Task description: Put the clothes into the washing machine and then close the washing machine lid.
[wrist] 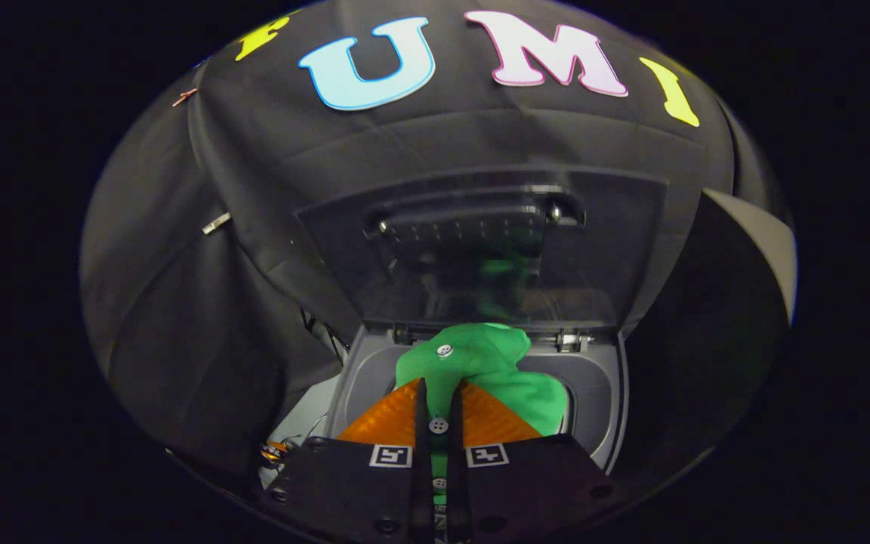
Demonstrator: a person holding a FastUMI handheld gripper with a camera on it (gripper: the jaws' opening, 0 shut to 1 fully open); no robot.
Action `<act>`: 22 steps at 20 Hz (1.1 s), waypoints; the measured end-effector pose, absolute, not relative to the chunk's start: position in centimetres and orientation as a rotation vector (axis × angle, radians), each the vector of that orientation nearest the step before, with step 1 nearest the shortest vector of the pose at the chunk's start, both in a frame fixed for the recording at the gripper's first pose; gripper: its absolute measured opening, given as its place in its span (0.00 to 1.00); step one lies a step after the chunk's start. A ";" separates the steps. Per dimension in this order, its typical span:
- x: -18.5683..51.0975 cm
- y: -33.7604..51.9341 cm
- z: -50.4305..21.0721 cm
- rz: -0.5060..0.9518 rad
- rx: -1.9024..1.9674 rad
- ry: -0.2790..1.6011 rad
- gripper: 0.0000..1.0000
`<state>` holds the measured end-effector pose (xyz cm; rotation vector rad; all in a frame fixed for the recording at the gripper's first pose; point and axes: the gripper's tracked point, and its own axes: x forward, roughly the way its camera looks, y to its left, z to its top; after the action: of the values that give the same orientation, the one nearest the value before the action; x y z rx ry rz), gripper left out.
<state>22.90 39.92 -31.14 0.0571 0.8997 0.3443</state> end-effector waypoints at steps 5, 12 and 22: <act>23.9 39.0 -36.9 0.321 0.012 0.893 0.11; 23.3 37.0 -43.9 0.260 -0.042 0.944 0.11; 22.7 34.1 -46.6 0.168 -0.074 1.000 1.00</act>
<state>22.74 34.14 -46.63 -0.0743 0.9998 0.1683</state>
